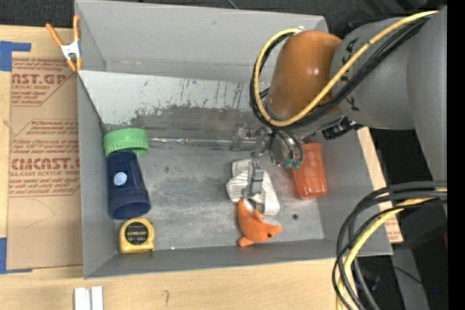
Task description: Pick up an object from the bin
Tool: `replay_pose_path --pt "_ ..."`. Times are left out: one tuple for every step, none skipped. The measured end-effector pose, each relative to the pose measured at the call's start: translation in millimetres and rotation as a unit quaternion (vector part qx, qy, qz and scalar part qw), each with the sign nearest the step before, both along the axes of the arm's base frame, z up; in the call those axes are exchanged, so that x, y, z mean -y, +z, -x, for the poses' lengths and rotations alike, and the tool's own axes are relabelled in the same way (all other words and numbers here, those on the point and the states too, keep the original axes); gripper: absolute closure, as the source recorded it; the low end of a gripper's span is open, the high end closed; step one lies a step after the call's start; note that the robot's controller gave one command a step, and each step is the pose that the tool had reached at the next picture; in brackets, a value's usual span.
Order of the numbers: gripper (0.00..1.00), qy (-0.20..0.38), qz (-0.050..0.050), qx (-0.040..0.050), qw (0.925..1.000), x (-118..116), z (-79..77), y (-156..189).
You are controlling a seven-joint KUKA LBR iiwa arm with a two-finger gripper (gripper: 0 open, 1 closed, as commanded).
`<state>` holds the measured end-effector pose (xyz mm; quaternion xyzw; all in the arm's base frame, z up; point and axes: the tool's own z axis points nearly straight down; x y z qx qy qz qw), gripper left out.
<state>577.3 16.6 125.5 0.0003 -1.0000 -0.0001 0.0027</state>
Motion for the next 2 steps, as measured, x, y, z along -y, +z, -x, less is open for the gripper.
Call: replay_pose_path --pt "0.00 0.000 0.000 0.0035 1.0000 0.0 -1.5 4.8" --pt "0.00 0.053 -0.001 0.0076 0.9986 10.9 4.8 -12.0"
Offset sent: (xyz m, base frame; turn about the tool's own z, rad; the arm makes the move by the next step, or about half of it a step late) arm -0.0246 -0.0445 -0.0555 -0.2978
